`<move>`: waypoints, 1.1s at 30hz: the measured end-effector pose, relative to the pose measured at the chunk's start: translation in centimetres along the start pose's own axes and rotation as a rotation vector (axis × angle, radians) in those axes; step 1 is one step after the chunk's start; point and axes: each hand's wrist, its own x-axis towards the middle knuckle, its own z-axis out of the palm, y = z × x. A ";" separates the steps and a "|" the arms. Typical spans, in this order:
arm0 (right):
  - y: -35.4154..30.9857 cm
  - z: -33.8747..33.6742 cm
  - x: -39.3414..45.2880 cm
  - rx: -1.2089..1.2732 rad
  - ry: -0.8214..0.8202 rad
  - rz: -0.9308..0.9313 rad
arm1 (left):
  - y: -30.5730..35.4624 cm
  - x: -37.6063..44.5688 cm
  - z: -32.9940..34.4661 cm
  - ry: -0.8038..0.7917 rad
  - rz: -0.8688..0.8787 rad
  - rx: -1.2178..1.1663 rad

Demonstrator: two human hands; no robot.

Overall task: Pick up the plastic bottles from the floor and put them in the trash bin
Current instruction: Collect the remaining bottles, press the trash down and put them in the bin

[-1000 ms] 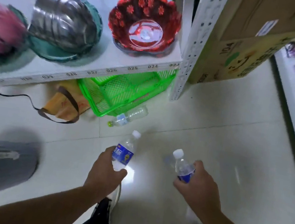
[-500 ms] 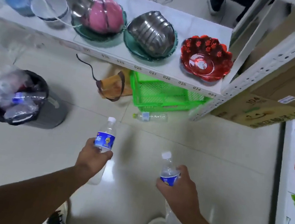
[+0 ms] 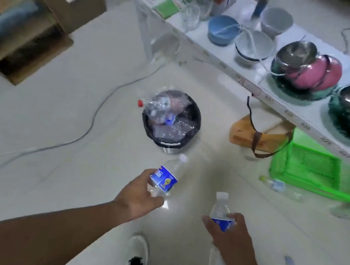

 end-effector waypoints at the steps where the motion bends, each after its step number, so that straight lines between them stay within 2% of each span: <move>1: -1.8 1.8 -0.2 0.037 -0.010 0.001 | -1.0 0.0 -2.3 -0.004 -0.005 -0.036; 5: -8.7 7.2 0.4 0.143 -0.059 0.012 | -4.0 0.2 -8.9 0.053 -0.056 -0.113; 10: -13.3 9.6 3.7 0.174 -0.103 0.039 | -4.8 2.0 -12.6 0.222 -0.138 -0.173; 20: -17.6 7.7 11.3 0.276 -0.095 0.159 | -0.9 8.5 -12.4 0.299 -0.129 -0.189; 24: -19.7 6.8 14.5 0.301 -0.022 0.165 | 2.5 13.2 -12.8 0.322 -0.034 -0.100; 29: -22.4 7.4 19.1 0.329 -0.009 0.139 | 5.8 21.2 -13.2 0.356 0.028 -0.065; 33: -23.4 10.1 22.7 0.314 0.024 0.150 | 6.2 27.8 -12.9 0.303 0.069 0.116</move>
